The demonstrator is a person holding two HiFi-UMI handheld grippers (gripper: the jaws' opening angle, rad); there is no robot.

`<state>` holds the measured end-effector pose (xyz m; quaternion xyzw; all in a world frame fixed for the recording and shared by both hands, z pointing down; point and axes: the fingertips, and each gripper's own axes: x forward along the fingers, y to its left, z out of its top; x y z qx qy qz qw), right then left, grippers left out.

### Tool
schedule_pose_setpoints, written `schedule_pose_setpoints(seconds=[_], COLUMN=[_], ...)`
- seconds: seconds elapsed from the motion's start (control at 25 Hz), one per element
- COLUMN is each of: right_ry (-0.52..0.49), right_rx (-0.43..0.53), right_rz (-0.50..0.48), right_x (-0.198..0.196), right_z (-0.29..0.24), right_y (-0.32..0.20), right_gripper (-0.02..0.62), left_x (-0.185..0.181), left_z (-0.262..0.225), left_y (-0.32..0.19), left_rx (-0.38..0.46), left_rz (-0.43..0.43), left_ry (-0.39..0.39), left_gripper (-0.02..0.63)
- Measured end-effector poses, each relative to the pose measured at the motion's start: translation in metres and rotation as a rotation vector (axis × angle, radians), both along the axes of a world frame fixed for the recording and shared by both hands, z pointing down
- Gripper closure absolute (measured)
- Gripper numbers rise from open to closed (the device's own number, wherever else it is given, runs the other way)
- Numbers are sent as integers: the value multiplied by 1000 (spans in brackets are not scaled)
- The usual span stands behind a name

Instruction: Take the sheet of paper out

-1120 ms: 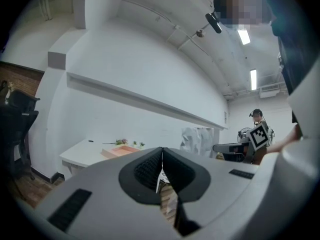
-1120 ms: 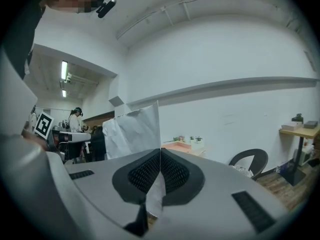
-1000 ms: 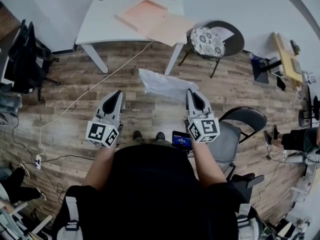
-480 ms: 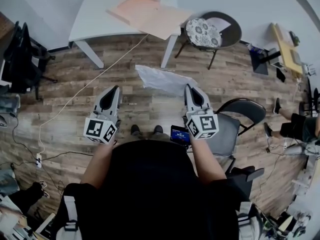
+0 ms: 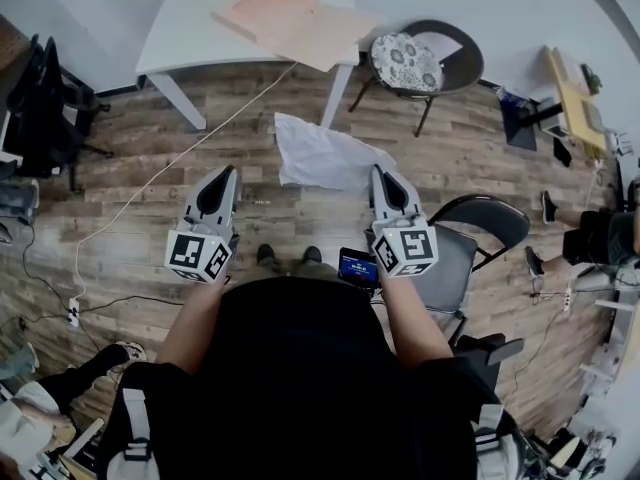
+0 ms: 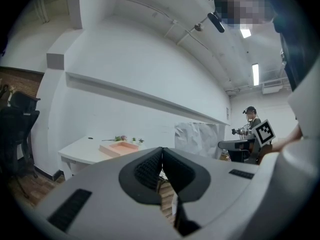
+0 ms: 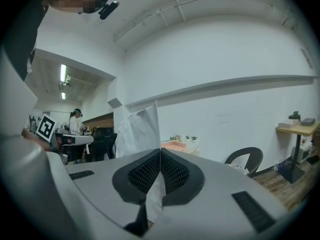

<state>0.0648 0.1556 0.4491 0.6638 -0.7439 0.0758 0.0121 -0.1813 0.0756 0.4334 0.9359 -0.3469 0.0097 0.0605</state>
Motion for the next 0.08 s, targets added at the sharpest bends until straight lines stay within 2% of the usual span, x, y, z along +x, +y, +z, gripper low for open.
schedule_pose_setpoints(seconds=[0.08], right_ry=[-6], right_rx=[-1], right_rz=[-3], right_x=[2], right_z=[0], right_y=[3], right_gripper=[584], left_x=[2], left_z=[-1], left_y=[3], left_rx=[1], left_rz=[-3], left_ry=[-2], left_gripper=[603])
